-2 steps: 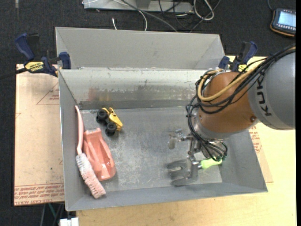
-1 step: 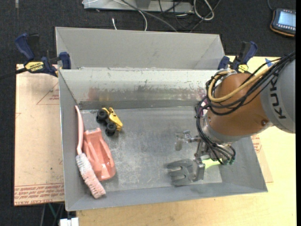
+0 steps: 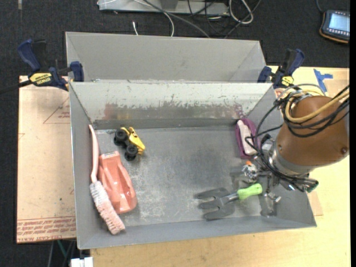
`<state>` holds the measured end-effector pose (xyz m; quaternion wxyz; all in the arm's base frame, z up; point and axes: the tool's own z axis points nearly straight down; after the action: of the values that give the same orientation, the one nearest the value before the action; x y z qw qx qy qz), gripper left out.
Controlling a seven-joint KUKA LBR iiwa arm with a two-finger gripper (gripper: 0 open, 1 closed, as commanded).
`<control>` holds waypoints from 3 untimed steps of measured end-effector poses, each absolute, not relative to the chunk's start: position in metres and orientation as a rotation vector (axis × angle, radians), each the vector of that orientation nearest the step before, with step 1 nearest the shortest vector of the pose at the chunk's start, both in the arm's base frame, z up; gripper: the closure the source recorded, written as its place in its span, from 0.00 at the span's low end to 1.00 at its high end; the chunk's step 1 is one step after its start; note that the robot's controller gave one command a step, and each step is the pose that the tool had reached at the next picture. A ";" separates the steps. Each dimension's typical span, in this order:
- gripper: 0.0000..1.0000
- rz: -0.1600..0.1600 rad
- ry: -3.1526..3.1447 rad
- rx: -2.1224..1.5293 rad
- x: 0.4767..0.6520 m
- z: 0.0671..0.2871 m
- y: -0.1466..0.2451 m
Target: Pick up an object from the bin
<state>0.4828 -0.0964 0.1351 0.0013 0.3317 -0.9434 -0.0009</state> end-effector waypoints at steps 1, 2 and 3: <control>0.00 -0.002 -3.019 0.965 0.487 0.072 -0.036; 1.00 0.007 -2.972 1.056 0.511 0.070 -0.119; 1.00 0.007 -2.972 1.056 0.511 0.070 -0.119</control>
Offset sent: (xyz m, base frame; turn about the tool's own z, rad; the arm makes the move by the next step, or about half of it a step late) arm 0.0275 -0.0231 -0.0651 -0.0111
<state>0.5113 -0.1190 0.0702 -0.0063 0.3347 -0.9423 0.0023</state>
